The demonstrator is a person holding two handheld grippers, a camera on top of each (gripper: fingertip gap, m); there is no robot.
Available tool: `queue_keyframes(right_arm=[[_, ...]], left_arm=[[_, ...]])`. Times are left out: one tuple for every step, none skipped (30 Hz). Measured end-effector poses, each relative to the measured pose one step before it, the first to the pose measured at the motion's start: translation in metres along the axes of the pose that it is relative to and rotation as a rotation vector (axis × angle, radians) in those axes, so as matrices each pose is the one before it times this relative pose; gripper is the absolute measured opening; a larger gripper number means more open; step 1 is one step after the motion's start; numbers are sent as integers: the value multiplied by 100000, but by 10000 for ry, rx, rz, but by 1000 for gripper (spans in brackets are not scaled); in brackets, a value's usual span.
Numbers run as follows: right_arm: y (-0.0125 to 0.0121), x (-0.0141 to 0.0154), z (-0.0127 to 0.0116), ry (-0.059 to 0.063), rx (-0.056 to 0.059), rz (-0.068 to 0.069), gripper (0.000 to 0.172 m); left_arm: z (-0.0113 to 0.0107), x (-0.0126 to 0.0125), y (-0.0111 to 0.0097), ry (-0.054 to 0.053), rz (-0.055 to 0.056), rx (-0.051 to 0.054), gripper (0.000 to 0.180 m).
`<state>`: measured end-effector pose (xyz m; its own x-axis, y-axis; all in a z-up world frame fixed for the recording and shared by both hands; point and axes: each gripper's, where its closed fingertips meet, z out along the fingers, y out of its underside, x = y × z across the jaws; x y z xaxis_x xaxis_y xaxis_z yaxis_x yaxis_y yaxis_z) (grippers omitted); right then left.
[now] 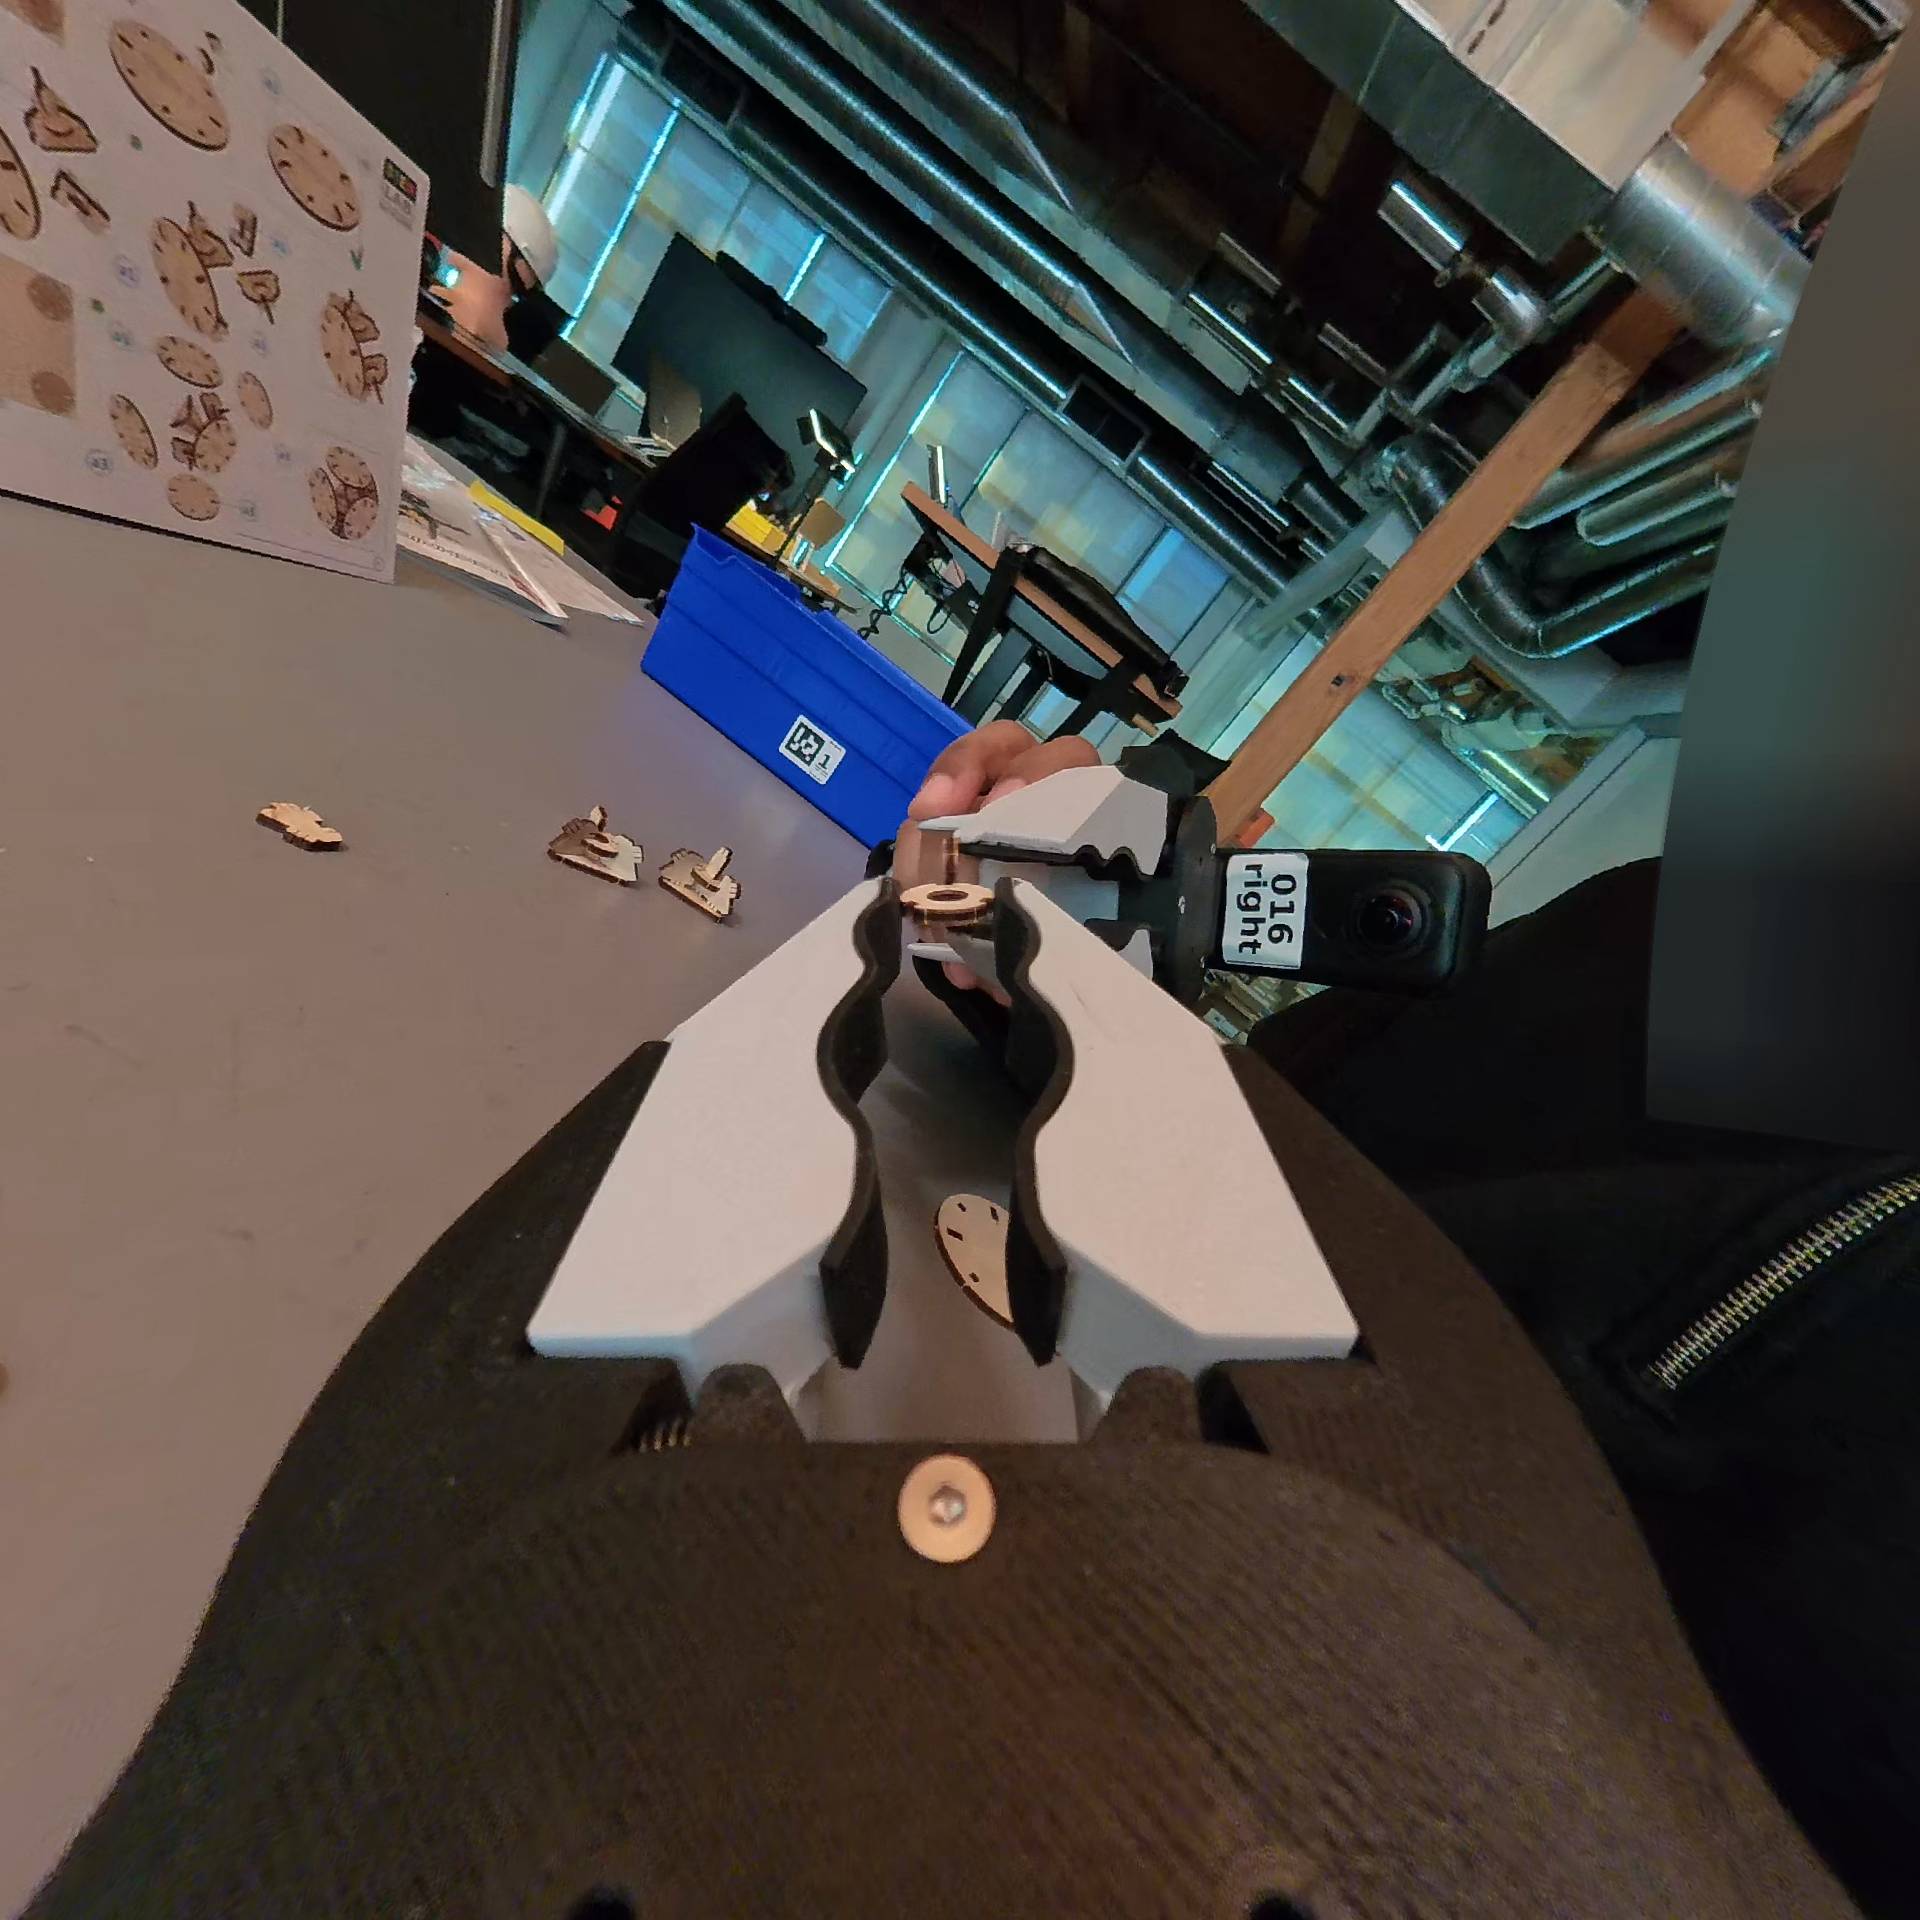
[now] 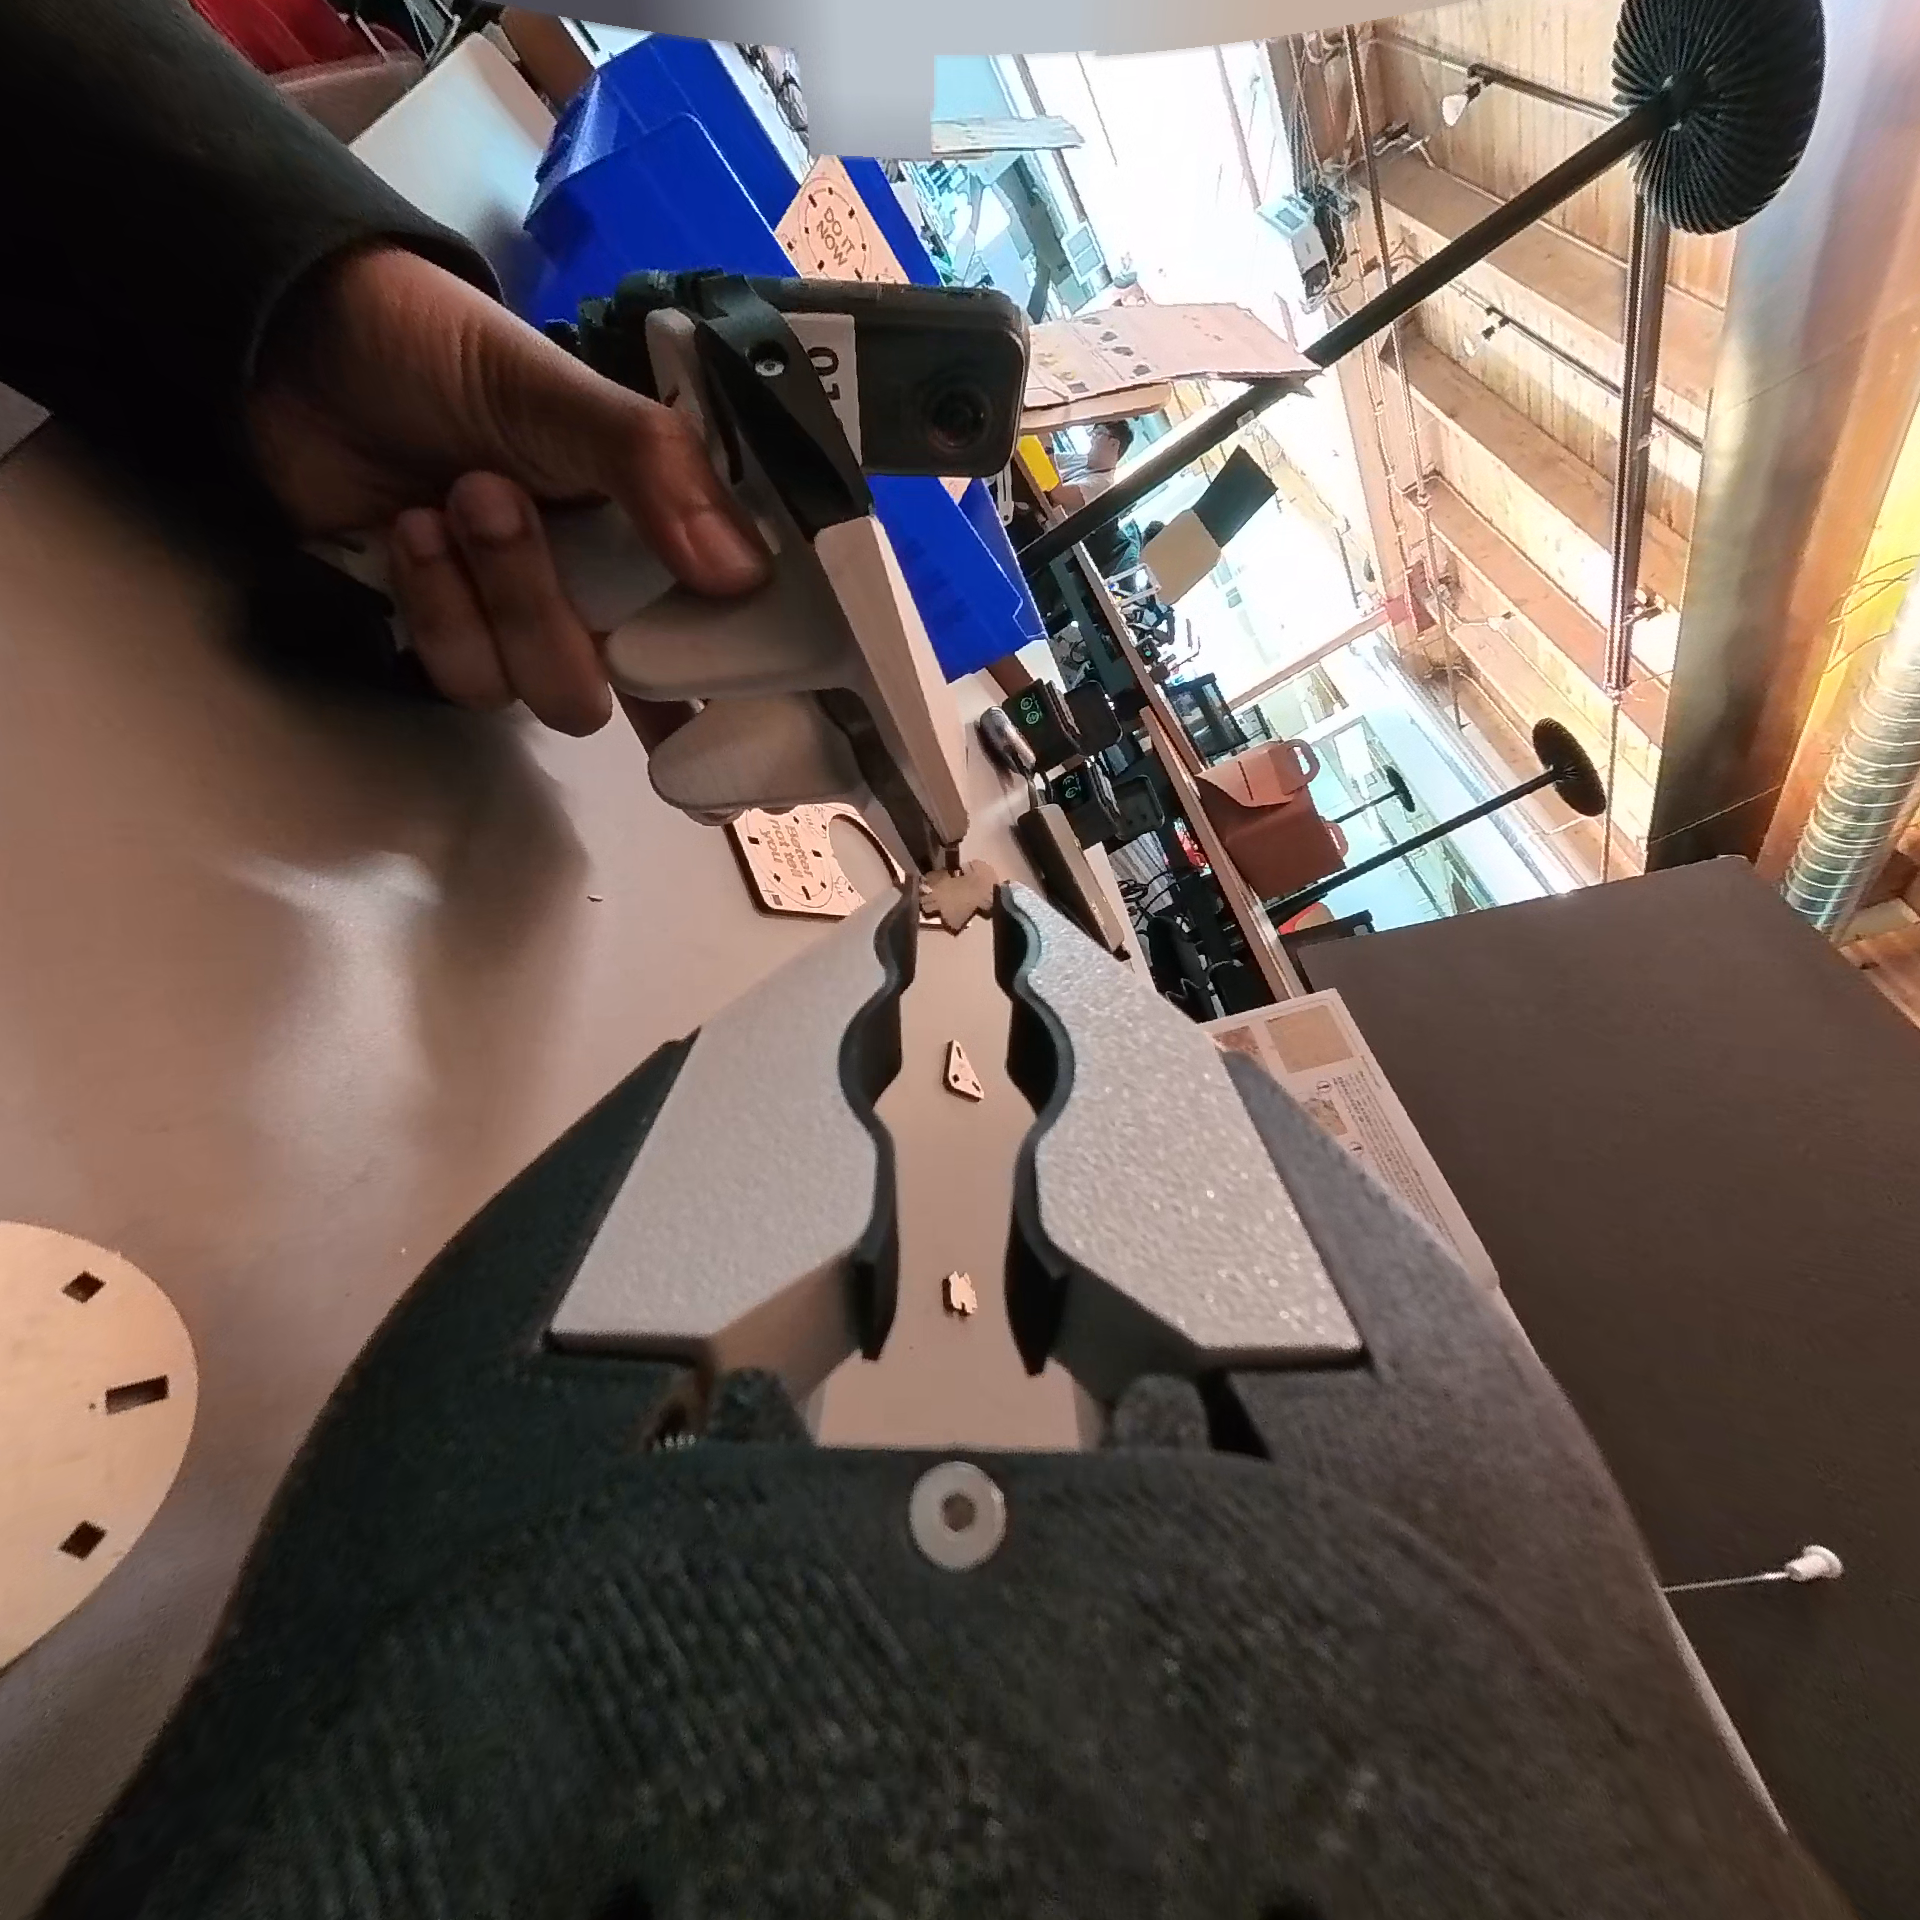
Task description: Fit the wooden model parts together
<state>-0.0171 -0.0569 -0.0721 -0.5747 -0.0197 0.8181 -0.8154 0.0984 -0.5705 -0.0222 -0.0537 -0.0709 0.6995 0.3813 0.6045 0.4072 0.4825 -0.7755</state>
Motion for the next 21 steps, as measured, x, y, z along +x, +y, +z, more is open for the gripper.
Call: queue_keyframes(right_arm=[[30, -14, 4, -16, 2, 21, 12], [23, -22, -1, -26, -3, 16, 12], [16, -20, 0, -15, -1, -6, 12], [-6, 4, -9, 10, 2, -27, 11], [2, 17, -3, 18, -5, -29, 11], [6, 8, 10, 9, -13, -20, 11], [26, 0, 9, 1, -16, -9, 11], [22, -1, 12, -3, -12, 5, 12], [25, -3, 7, -4, -7, 12, 12], [34, 0, 13, -9, -12, 20, 12], [31, -5, 14, -11, -10, 22, 11], [22, -81, -4, -53, -8, -12, 11], [1, -76, -20, -40, 10, -48, 0], [-7, 0, -10, 14, 11, -37, 0], [37, 5, -12, -18, -17, 5, 0], [57, 35, -13, -14, -18, 56, 0], [128, 52, 4, -14, -54, 80, 0], [216, 68, 5, -15, -86, 86, 0], [251, 73, 15, -16, -91, 93, 0], [298, 114, 11, -2, -103, 117, 0], [337, 137, 16, 3, -116, 142, 0]], left_arm=[[0, 45, 22, 41, -19, -11, 15], [6, 42, 22, 53, -44, -12, 15], [12, 51, 32, 56, -53, -10, 15], [-6, -15, -8, 4, -19, 4, 15], [-5, -14, -8, -18, 14, 6, 15], [-7, -7, -5, -16, 6, 4, 15], [5, -25, 2, -13, -9, 1, 15], [-1, -13, -11, -5, -6, 2, 15], [2, -2, 9, -7, 3, 0, 15], [-1, -27, 2, -19, 0, -1, 15], [-2, -12, -3, -13, 1, 5, 15], [-20, 0, -50, -18, 29, 27, 15], [-40, -112, -65, -95, 36, 42, 15], [-57, -118, -120, -82, 16, 72, 15], [-53, -30, -70, -6, -10, 47, 15], [-8, -6, -1, 7, -26, -1, 15], [13, -15, 18, -13, 6, -14, 15], [-14, -10, -44, -44, 72, 19, 15], [-108, -104, -186, -124, 151, 90, 15], [-217, -239, -361, -232, 216, 180, 15], [-327, -396, -529, -323, 226, 274, 16]])
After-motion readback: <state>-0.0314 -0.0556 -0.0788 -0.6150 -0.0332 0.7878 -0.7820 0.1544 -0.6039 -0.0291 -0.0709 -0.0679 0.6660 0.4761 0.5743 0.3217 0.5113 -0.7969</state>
